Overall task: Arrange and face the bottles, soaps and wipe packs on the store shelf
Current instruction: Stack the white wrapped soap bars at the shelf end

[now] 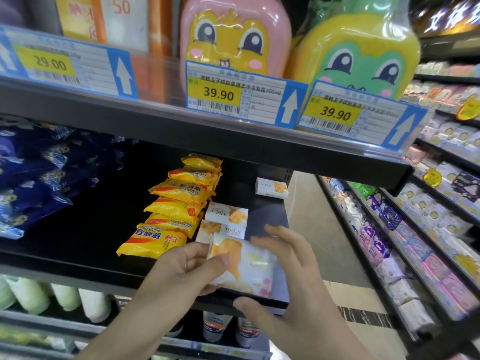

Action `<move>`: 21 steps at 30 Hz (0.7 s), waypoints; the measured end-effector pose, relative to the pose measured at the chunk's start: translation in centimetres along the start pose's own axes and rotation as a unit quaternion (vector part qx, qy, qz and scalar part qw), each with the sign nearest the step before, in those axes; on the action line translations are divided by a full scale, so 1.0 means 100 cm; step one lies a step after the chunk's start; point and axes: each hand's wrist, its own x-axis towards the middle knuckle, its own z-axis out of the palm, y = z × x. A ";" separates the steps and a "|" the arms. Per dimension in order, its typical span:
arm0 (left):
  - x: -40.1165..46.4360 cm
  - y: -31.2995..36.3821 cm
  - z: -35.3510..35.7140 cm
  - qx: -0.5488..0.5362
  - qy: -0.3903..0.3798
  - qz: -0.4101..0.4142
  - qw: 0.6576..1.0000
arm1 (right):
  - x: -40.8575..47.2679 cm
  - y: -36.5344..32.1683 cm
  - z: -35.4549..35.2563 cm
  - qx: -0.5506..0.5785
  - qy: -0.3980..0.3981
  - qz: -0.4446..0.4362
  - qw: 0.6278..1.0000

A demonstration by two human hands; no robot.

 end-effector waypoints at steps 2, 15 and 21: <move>0.000 -0.001 0.001 -0.006 0.008 -0.002 1.000 | 0.005 0.004 0.001 -0.061 -0.017 -0.042 0.997; 0.014 -0.036 -0.012 0.425 0.034 0.261 0.866 | 0.096 0.055 -0.003 0.009 -0.073 0.080 0.994; 0.034 -0.063 -0.009 0.538 0.021 0.326 0.778 | 0.121 0.080 0.039 0.023 -0.108 0.082 0.990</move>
